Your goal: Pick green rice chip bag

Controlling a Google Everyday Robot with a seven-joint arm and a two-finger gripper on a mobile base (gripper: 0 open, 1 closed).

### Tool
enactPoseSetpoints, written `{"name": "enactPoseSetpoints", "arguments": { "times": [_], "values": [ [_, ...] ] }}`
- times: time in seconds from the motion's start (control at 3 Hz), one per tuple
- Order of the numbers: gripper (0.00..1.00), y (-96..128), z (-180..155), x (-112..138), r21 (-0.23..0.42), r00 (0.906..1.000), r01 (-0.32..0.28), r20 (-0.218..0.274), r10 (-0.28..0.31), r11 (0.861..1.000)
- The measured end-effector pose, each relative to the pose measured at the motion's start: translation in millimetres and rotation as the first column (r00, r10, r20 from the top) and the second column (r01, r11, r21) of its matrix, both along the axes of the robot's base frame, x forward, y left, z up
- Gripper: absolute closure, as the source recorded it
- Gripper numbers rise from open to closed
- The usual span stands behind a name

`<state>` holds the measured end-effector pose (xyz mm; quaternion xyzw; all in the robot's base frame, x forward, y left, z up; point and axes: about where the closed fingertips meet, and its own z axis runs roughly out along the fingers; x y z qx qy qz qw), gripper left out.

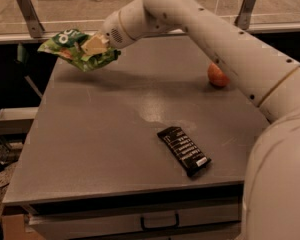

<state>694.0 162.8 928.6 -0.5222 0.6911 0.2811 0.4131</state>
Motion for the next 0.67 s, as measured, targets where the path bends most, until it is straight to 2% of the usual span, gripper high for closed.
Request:
{"name": "enactPoseSetpoints", "arguments": {
  "times": [0.33, 0.67],
  "values": [
    [1.00, -28.0, 44.2, 6.8, 0.092, 0.9900, -0.040, 0.139, 0.027, 0.995],
    [1.00, -29.2, 49.7, 7.0, 0.083, 0.9800, -0.066, 0.193, 0.048, 0.994]
  ]
}}
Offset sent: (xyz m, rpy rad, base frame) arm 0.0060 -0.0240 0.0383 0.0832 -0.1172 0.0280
